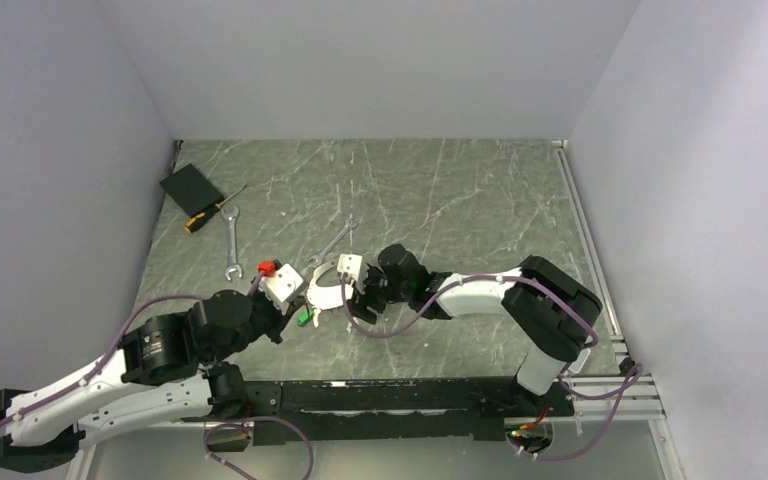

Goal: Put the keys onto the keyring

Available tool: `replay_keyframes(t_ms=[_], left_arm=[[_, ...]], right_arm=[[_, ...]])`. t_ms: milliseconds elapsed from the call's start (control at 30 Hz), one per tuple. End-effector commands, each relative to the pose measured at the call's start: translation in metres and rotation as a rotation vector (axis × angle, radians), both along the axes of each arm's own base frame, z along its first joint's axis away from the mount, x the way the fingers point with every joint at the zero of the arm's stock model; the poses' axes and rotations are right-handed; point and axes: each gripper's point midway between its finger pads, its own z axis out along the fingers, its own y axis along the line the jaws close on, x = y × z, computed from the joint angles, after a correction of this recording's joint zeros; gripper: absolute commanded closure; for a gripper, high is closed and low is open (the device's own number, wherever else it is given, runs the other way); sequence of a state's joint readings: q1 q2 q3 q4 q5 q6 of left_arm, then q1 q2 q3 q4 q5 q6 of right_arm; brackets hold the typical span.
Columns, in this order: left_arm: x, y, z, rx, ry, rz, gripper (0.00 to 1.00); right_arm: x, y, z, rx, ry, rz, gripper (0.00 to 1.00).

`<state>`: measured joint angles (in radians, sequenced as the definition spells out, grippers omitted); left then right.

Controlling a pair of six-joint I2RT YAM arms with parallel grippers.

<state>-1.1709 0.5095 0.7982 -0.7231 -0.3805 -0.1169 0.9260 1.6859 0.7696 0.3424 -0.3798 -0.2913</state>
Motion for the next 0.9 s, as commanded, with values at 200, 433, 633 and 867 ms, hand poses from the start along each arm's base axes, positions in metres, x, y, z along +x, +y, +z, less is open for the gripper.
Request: replay_keyframes(t_ms=[200, 433, 633, 867], left_arm=[[0.001, 0.001, 0.011, -0.049, -0.024, 0.007, 1.0], [0.002, 0.004, 0.012, -0.055, -0.028, 0.018, 1.0], [0.004, 0.005, 0.012, -0.054, -0.027, 0.022, 1.0], [0.005, 0.006, 0.012, -0.056, -0.028, 0.029, 1.0]], right_arm=[[0.005, 0.029, 0.0, 0.068, -0.18, 0.188, 0.4], [0.004, 0.034, -0.004, 0.075, -0.185, 0.198, 0.49], [-0.002, 0.042, -0.003, 0.089, -0.194, 0.223, 0.5], [-0.006, 0.048, -0.008, 0.086, -0.185, 0.239, 0.68]])
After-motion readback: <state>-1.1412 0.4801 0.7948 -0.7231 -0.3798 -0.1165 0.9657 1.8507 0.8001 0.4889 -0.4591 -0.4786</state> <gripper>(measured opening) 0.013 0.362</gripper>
